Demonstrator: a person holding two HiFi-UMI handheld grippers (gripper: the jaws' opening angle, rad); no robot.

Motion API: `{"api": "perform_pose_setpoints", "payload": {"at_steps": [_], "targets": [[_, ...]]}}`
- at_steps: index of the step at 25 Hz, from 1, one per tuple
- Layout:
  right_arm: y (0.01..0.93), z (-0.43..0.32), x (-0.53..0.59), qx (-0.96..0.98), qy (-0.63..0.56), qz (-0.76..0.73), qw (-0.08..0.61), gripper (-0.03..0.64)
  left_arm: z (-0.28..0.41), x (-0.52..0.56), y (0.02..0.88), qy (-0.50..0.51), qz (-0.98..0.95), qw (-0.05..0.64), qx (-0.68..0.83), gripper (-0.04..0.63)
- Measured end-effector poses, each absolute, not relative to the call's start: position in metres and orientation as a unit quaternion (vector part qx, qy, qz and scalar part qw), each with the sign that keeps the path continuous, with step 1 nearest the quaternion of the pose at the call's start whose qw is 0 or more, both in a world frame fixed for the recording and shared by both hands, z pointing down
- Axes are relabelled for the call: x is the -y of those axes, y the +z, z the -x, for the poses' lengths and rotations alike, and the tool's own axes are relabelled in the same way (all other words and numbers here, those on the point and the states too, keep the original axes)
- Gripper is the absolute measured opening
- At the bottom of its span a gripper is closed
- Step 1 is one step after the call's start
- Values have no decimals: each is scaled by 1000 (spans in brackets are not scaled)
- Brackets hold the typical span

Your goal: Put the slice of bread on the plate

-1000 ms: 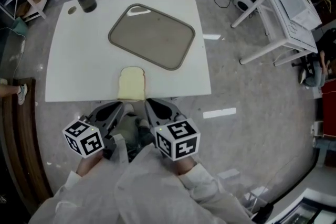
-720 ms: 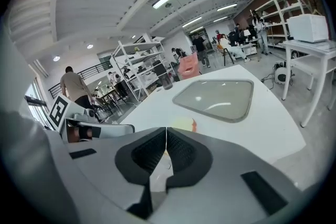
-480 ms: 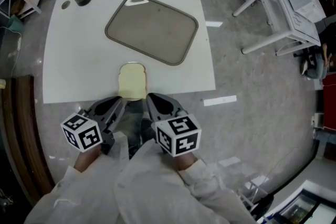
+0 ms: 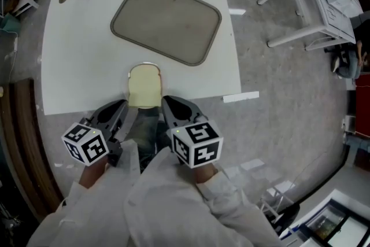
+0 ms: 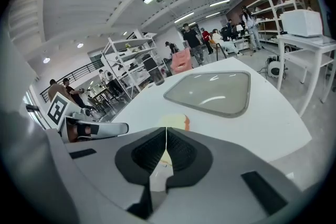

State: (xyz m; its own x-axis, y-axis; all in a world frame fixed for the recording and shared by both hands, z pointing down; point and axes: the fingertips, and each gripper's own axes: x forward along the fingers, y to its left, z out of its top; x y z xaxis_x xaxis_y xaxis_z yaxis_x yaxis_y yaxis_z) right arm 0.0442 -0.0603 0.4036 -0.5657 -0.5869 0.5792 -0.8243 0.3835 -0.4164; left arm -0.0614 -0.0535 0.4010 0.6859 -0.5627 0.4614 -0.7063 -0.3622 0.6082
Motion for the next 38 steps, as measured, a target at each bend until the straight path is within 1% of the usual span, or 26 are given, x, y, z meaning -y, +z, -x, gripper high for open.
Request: {"api": "perform_pose_setpoints", "payload": {"at_steps": [12, 26, 30, 38], "targets": [[428, -41, 72, 796, 363, -446, 187, 16, 77, 71, 430, 113, -806, 418, 404, 11], [455, -39, 84, 781, 390, -443, 205, 17, 91, 85, 461, 146, -783, 441, 414, 17], [458, -43, 90, 777, 394, -448, 202, 17, 90, 87, 467, 152, -777, 450, 413, 48], [469, -51, 95, 763, 398, -463, 211, 18, 86, 92, 480, 173, -772, 461, 402, 78]]}}
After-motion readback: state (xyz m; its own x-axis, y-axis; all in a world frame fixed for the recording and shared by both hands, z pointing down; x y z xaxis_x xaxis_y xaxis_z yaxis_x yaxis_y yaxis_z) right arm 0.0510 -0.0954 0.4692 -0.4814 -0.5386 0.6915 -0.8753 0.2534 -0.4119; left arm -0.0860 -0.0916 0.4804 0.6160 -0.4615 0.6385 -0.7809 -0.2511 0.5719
